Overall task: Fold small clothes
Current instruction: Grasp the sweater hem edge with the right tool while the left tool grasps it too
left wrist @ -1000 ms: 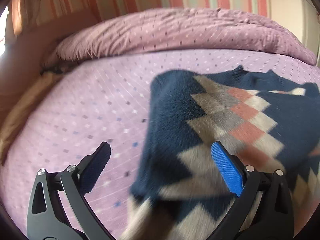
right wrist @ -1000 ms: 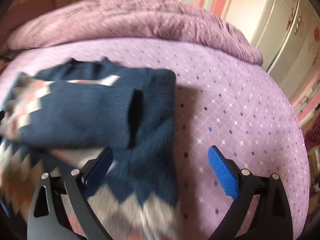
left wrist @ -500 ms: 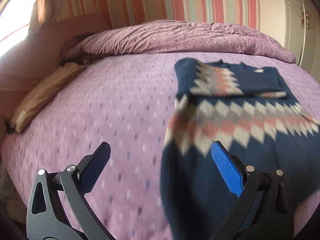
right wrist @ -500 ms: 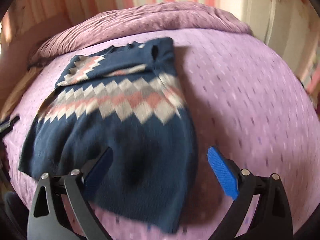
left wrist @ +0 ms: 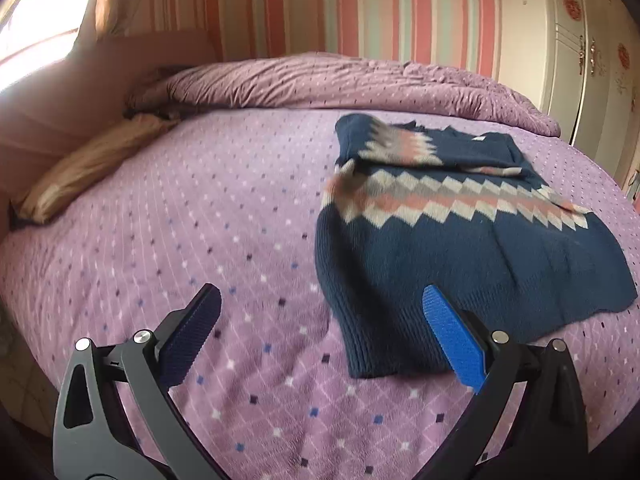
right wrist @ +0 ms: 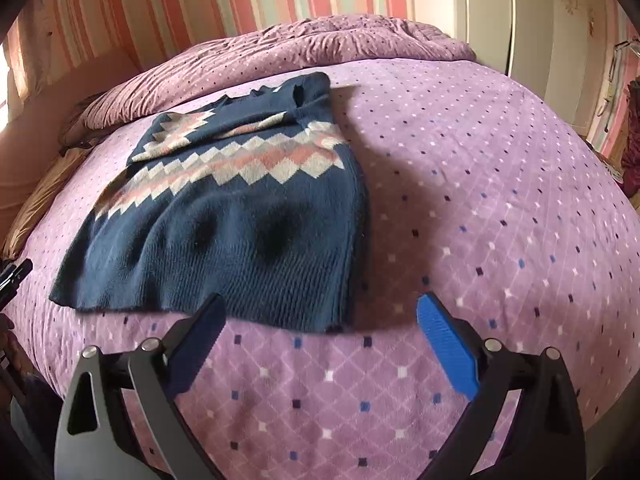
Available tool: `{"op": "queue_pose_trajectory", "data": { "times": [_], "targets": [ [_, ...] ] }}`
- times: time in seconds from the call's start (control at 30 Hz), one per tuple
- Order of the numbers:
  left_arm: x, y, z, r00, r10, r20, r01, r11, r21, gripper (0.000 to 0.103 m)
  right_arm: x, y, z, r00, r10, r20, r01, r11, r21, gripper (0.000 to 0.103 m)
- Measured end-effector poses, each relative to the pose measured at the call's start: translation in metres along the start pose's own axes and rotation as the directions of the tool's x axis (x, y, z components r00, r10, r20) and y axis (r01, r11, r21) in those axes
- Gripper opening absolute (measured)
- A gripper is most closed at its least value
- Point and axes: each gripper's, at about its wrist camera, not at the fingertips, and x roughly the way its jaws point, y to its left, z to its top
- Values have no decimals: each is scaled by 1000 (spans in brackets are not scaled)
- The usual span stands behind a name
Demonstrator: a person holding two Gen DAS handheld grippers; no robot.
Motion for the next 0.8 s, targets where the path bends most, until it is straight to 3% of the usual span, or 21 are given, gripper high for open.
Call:
{"op": "queue_pose_trajectory", "data": {
  "times": [0.2, 0.27, 0.33, 0.6, 0.63, 0.73, 0.8],
  "targets": [
    [17, 3, -6, 1000, 16, -26, -16, 1000, 2, 100, 8, -7, -2, 1000, -12, -4, 12, 1000, 21, 93],
    [23, 6, -4, 999, 20, -31, -20, 1000, 8, 100, 14, -11, 0, 1000, -14, -17, 15, 999, 32, 79],
    [30, 13, -5, 999, 14, -48, -15, 1000, -12, 100, 22, -14, 2, 999, -13, -43, 15, 999, 42, 74],
    [36, 20, -11, 998, 21, -51, -23, 999, -25, 100, 46, -14, -1, 996, 29, -82, -25, 998, 53, 69],
    [36, 20, -11, 998, 18, -53, -19, 999, -28, 100, 48, -14, -2, 996, 29, -90, -25, 998, 54, 62],
    [35, 17, -11, 999, 15, -49, -17, 1000, -26, 100, 56, -14, -4, 993, 34, -116, -28, 998, 60, 21],
    [34, 14, -11, 999, 8, -44, -9, 1000, -21, 100, 60, -13, -6, 991, 42, -124, -35, 998, 57, 18]
  ]
}}
